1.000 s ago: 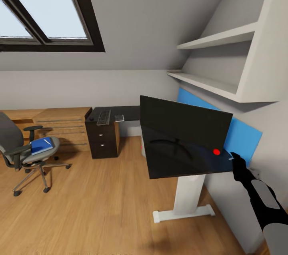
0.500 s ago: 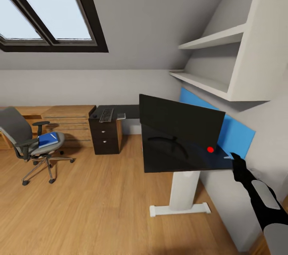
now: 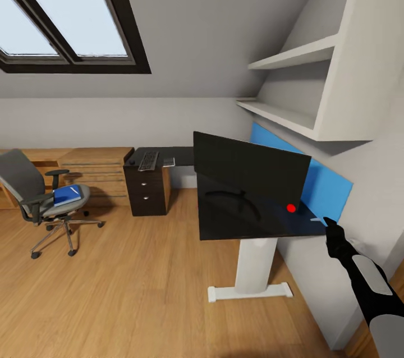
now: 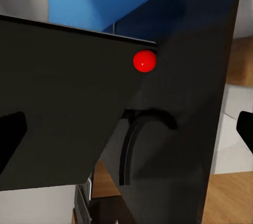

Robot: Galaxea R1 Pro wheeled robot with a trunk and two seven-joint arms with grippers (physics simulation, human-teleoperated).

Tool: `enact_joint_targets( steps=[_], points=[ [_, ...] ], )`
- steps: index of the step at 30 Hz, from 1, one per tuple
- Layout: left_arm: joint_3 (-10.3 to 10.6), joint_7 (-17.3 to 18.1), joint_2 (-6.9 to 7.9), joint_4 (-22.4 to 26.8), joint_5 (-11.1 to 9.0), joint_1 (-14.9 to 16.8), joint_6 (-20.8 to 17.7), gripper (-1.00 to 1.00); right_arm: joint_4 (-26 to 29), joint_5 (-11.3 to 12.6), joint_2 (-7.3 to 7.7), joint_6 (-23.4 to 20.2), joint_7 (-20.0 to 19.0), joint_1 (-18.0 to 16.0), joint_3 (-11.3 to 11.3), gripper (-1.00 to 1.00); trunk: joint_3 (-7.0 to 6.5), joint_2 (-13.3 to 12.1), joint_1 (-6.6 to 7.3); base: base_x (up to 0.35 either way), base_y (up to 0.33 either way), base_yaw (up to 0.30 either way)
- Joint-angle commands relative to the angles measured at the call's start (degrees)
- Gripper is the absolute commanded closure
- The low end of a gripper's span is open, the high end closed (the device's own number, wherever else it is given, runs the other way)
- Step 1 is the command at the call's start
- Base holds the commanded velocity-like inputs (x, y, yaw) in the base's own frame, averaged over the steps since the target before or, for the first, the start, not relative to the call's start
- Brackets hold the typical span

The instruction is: In the bedroom, organize the workspace by keeping the computer under the desk, ensuring the monitor is on the desk, placing the keyboard on the desk next to the monitor, placing the mouse on the desk next to the keyboard, moving the folder from the swivel chair onto the desk next to the mouse, stacking the notebook on top of the folder with the pen on top of the notebook, and positioning the swivel chair next to the desk.

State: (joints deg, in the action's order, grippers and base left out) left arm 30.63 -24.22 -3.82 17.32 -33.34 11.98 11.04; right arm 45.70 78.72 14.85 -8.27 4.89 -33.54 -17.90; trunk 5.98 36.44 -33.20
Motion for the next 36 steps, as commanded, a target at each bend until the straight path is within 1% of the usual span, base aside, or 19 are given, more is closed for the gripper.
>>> enact_joint_targets(
  steps=[1,6,8,14,19,25,29,31,33,36],
  points=[
    [0.49,-0.30,0.03,-0.01,-0.57,0.06,0.28,-1.00,0.10,0.42,-0.02,-0.40,0.24,-0.04,-0.12,-1.00,0.10,0.09,-0.03,0.156,-0.013,0.000],
    [0.49,-0.30,0.00,-0.01,-0.66,0.08,0.23,-1.00,0.03,0.60,-0.04,-4.32,-2.05,-0.06,-0.14,-1.00,0.10,0.09,-0.03,0.110,-0.004,0.000],
    [0.49,-0.30,-0.02,-0.01,-0.67,0.07,0.21,-1.00,-0.61,0.70,0.01,-6.22,-3.66,-0.08,-0.27,-1.00,0.10,0.09,-0.03,0.030,-0.001,0.000],
    [0.53,-0.30,-0.04,-0.01,-0.58,0.07,0.21,-1.00,-1.63,0.80,0.10,-7.50,-6.08,-0.10,-0.48,-1.00,0.10,0.09,-0.03,0.035,0.000,0.000],
    [0.62,-0.27,-0.04,-0.01,-0.45,0.06,0.25,-1.00,-1.83,0.78,0.16,-7.58,-6.69,-0.06,-0.57,-1.00,0.10,0.09,-0.03,0.217,-0.004,0.000],
    [0.66,-0.30,-0.05,-0.01,-0.47,0.07,0.22,-1.00,-1.99,0.69,0.18,-6.68,-6.84,-0.06,-0.70,-1.00,0.10,0.09,-0.03,0.178,-0.029,0.000],
    [0.66,-0.30,-0.05,-0.01,-0.49,0.07,0.21,-1.00,-2.01,0.55,0.18,-4.16,-6.84,-0.06,-0.73,-1.00,0.10,0.09,-0.03,0.020,-0.003,0.000],
    [0.66,-0.30,-0.05,-0.01,-0.50,0.06,0.21,-1.00,-2.01,0.40,0.17,-1.44,-6.83,-0.08,-0.62,-1.00,0.10,0.09,-0.03,0.005,-0.001,0.000],
    [0.66,-0.30,-0.05,-0.01,-0.50,0.06,0.21,-1.00,-2.01,0.33,0.14,-0.41,-6.83,-0.09,-0.50,-1.00,0.10,0.09,-0.03,0.015,-0.001,0.000],
    [0.69,-0.26,-0.05,-0.01,-0.37,0.06,0.27,-1.00,-2.29,0.23,0.08,2.78,-6.71,-0.07,-0.30,-1.00,0.10,0.09,-0.03,0.167,-0.016,0.000]
  ],
)
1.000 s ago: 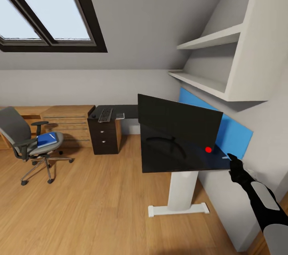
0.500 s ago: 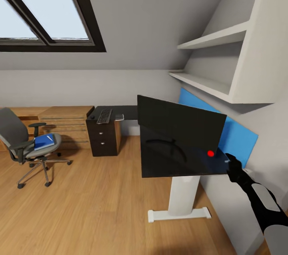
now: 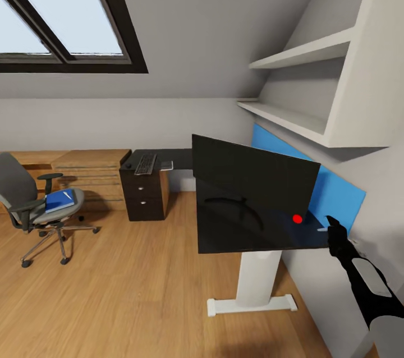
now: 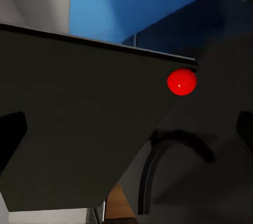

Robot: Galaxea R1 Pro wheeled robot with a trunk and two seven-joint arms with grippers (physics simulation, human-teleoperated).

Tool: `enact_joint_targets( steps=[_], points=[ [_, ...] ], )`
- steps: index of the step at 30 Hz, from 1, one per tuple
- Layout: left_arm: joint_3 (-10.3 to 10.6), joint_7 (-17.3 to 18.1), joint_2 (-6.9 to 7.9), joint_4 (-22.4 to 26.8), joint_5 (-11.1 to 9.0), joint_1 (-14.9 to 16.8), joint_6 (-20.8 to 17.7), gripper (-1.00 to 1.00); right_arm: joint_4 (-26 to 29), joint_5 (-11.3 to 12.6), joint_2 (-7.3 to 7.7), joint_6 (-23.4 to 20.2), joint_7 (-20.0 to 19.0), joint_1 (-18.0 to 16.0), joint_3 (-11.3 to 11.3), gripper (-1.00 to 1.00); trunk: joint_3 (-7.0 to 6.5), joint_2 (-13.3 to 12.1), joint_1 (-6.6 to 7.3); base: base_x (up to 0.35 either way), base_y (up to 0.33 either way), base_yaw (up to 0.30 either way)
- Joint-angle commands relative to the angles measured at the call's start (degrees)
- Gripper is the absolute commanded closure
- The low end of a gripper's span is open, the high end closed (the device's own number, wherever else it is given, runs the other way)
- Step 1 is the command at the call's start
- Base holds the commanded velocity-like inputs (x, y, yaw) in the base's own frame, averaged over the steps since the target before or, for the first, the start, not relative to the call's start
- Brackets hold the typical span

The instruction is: In the bedroom, organize the workspace by keeping the computer under the desk, ensuring the monitor is on the desk, placing the keyboard on the desk next to the monitor, placing the mouse on the desk next to the keyboard, moving the folder from the swivel chair onto the desk next to the mouse, stacking the notebook on top of the folder with the pen on top of the notebook, and positioning the swivel chair next to the desk.

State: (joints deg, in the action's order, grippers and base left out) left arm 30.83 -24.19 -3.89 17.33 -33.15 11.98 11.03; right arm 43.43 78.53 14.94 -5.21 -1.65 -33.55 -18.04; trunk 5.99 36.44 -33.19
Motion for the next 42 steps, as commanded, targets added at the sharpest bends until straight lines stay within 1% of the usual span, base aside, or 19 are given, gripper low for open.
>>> enact_joint_targets(
  steps=[1,6,11,17,23,25,26,33,34,42],
  points=[
    [0.50,-0.29,0.02,-0.01,-0.55,0.06,0.29,-1.00,-0.14,0.42,-0.01,0.15,-0.14,-0.06,-0.14,-1.00,0.10,0.08,-0.04,0.252,-0.042,0.000],
    [0.47,-0.33,0.02,-0.01,-0.59,0.06,0.30,-1.00,-1.51,0.40,-0.06,2.32,0.05,-0.10,-0.08,-1.00,0.10,0.08,-0.04,0.177,-0.029,0.000],
    [0.50,-0.33,0.02,-0.01,-0.57,0.06,0.29,-1.00,-1.68,0.40,0.03,2.47,0.08,-0.11,-0.11,-1.00,0.10,0.08,-0.04,0.052,-0.003,0.000],
    [0.55,-0.25,0.02,-0.01,-0.44,0.06,0.31,-1.00,-2.30,0.46,0.43,2.51,0.56,-0.11,-0.47,-1.00,0.10,0.08,-0.04,0.202,0.000,0.000],
    [0.55,-0.25,0.02,-0.01,-0.44,0.06,0.27,-1.00,-2.76,0.74,0.51,2.28,0.95,-0.11,-0.65,-1.00,0.10,0.08,-0.04,0.039,0.000,0.000],
    [0.57,-0.25,0.02,-0.01,-0.45,0.06,0.25,-1.00,-2.79,0.78,0.52,2.25,0.99,-0.12,-0.99,-1.00,0.10,0.08,-0.04,0.086,-0.013,0.000],
    [0.61,-0.25,0.02,-0.01,-0.43,0.06,0.28,-1.00,-2.81,0.82,0.51,2.22,1.02,-0.11,-1.71,-1.00,0.10,0.08,-0.04,0.234,-0.091,0.000],
    [0.59,-0.25,0.00,-0.01,-0.46,0.06,0.25,-1.00,-2.76,0.84,0.52,2.22,1.04,-0.11,-2.35,-1.00,0.10,0.08,-0.04,0.126,-0.055,0.000],
    [0.62,-0.25,0.01,-0.01,-0.45,0.06,0.29,-1.00,-2.74,0.84,0.52,2.22,1.04,-0.12,-2.73,-1.00,0.10,0.08,-0.04,0.038,-0.014,0.000],
    [0.57,-0.25,0.02,-0.11,-0.48,0.08,0.31,-1.00,-2.74,0.84,0.52,2.22,1.04,-0.11,-3.06,-1.00,0.10,0.08,-0.04,0.133,-0.096,0.000]
  ],
)
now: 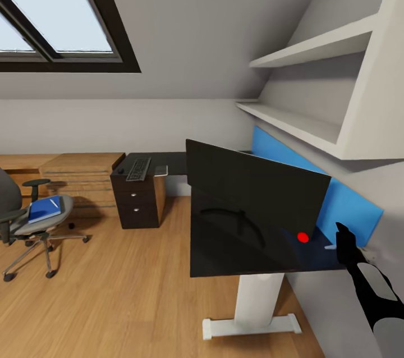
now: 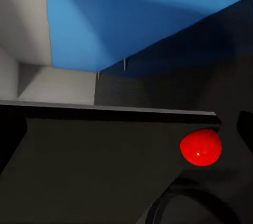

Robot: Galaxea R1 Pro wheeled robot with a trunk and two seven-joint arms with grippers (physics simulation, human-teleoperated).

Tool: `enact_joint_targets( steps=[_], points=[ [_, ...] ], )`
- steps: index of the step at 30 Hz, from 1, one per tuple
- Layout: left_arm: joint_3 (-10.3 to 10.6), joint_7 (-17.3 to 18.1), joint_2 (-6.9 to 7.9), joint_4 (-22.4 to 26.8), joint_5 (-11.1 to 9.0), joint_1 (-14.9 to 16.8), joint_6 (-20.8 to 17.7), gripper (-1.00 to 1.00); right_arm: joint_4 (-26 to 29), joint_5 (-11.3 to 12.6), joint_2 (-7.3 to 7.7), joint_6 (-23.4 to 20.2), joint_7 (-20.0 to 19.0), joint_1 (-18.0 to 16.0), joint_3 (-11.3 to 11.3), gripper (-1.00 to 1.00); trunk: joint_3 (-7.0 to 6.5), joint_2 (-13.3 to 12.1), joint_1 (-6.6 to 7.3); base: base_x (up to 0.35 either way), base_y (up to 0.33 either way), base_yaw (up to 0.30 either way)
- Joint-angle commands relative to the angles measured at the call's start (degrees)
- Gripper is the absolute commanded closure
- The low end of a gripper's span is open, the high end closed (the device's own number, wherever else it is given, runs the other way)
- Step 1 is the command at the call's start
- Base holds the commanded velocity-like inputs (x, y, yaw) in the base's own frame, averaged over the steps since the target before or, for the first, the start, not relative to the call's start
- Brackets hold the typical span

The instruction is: In the bedroom, organize the workspace by keeping the computer under the desk, ensuring the monitor is on the desk, placing the keyboard on the desk next to the monitor, placing the mouse on the desk next to the keyboard, moving the folder from the swivel chair onto the desk next to the mouse, stacking the notebook on top of the folder with the pen on top of the notebook, and positioning the swivel chair next to the desk.

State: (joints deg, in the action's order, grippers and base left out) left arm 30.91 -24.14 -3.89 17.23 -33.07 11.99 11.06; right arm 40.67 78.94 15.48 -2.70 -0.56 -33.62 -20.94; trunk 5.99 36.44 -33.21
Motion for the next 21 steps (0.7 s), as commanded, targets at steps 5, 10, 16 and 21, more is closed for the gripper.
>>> enact_joint_targets(
  steps=[5,10,16,21],
  points=[
    [0.53,-0.30,-0.05,-0.01,-0.56,0.05,0.28,-1.00,0.02,0.37,-0.01,-0.28,-0.06,-0.04,-0.16,-1.00,0.10,0.08,-0.02,0.047,-0.033,0.000],
    [0.54,-0.30,-0.05,-0.02,-0.56,0.05,0.30,-1.00,0.02,0.37,-0.01,-0.28,-0.06,-0.05,-0.16,-1.00,0.10,0.08,-0.02,0.151,-0.119,0.000],
    [0.55,-0.30,-0.07,-0.02,-0.52,0.05,0.37,-1.00,0.02,0.36,-0.01,-0.36,-0.06,-0.04,-0.16,-1.00,0.10,0.08,-0.02,0.067,-0.048,0.000],
    [0.55,-0.30,-0.07,-0.09,-0.53,0.06,0.37,-1.00,0.02,0.36,-0.01,-0.37,-0.06,-0.05,-0.16,-1.00,0.10,0.08,-0.02,0.109,-0.074,0.000]
  ],
)
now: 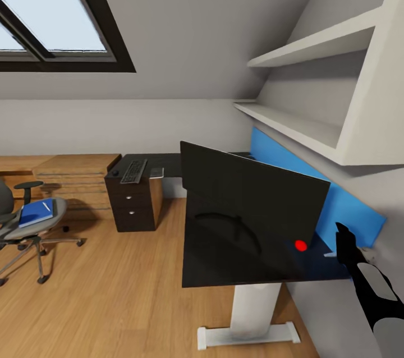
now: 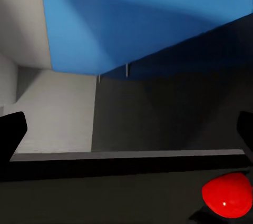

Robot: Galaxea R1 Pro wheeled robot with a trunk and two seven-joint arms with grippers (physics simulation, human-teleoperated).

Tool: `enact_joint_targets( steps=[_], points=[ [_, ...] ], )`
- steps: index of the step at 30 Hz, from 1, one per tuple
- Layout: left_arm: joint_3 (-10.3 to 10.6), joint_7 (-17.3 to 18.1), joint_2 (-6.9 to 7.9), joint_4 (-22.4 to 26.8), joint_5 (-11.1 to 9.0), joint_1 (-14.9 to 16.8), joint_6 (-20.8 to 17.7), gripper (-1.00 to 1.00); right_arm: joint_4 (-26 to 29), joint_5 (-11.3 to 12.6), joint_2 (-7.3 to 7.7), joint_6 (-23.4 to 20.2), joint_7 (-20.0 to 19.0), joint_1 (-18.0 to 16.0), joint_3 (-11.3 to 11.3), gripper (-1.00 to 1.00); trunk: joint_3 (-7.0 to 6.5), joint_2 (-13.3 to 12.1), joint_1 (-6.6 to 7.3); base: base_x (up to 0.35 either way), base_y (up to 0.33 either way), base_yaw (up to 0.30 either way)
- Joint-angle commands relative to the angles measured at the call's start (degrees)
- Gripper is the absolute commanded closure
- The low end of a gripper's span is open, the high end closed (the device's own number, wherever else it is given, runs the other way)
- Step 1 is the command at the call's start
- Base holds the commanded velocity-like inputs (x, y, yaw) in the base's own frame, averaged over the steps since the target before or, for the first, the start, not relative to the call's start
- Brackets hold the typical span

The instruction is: In the bedroom, organize the workspace by keeping the computer under the desk, ensuring the monitor is on the desk, placing the keyboard on the desk next to the monitor, placing the mouse on the desk next to the keyboard, moving the folder from the swivel chair onto the desk next to the mouse, stacking the notebook on top of the folder with the pen on top of the notebook, and positioning the swivel chair next to the desk.

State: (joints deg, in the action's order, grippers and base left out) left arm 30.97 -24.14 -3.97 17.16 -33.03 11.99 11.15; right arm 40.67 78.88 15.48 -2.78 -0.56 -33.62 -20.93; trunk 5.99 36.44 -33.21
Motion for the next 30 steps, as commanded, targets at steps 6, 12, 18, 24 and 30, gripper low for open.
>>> enact_joint_targets(
  steps=[6,12,18,24,30],
  points=[
    [0.49,-0.30,0.02,-0.02,-0.63,0.05,0.28,-1.00,0.02,0.48,-0.02,-0.31,-0.06,-0.05,-0.16,-1.00,0.10,0.09,-0.02,0.144,-0.008,0.000],
    [0.49,-0.30,0.02,-0.02,-0.63,0.05,0.28,-1.00,0.02,0.48,-0.02,-0.36,-0.06,-0.06,-0.16,-1.00,0.10,0.09,-0.02,0.081,0.000,0.000],
    [0.49,-0.30,0.03,-0.02,-0.63,0.05,0.28,-1.00,0.02,0.48,0.07,-0.38,-0.06,-0.05,-0.17,-1.00,0.10,0.09,-0.02,0.169,0.000,0.000],
    [0.49,-0.30,0.02,-0.02,-0.66,0.05,0.28,-1.00,0.02,0.48,0.38,-0.38,-0.06,-0.05,-0.19,-1.00,0.10,0.09,-0.02,0.066,-0.002,0.000],
    [0.49,-0.30,0.02,-0.02,-0.65,0.05,0.28,-1.00,0.02,0.48,0.50,-0.38,-0.06,-0.05,-0.23,-1.00,0.10,0.09,-0.02,0.087,-0.067,0.000]
  ],
)
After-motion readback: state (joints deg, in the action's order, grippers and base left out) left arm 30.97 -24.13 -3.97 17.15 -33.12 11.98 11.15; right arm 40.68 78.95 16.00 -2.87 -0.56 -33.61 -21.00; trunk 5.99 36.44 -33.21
